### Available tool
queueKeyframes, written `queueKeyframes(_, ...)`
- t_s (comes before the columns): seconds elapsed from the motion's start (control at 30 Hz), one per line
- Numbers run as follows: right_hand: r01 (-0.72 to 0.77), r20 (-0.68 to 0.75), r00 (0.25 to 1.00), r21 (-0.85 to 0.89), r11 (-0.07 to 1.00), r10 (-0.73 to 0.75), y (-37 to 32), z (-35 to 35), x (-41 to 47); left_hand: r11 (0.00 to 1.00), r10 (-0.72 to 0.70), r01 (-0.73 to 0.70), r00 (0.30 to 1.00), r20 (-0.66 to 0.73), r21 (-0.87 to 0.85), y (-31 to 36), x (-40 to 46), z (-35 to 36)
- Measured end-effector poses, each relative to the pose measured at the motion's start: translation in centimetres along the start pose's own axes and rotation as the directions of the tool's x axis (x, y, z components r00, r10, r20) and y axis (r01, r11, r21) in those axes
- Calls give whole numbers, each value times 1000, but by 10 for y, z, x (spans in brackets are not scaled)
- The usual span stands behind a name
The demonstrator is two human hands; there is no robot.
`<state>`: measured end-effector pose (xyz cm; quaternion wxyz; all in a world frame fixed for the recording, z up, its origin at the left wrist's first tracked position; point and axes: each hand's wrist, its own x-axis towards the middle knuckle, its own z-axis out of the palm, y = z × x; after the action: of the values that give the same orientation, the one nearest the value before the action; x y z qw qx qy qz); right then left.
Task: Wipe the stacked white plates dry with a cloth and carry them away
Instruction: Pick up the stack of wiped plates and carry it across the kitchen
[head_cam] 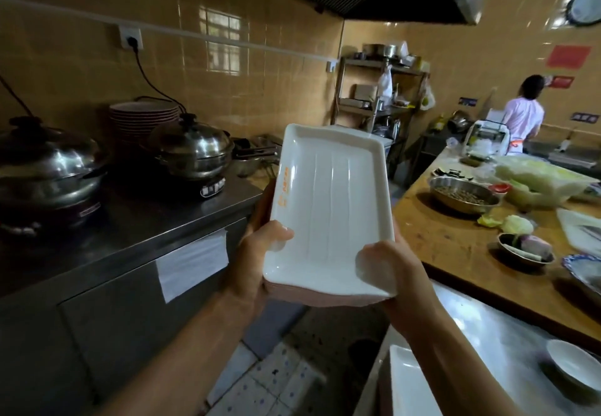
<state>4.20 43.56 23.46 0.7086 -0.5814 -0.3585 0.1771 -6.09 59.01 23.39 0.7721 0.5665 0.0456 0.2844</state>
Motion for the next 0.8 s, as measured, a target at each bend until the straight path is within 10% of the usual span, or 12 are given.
queueKeyframes(0.4, -38, -140, 989, 0, 999, 38, 53, 64, 149, 999, -32, 28, 993, 115, 35, 4, 157, -112)
queueKeyframes(0.8, -105, -255, 959, 81, 991, 123, 114, -31, 329, 993, -97, 105, 986, 138, -51, -74, 365, -89)
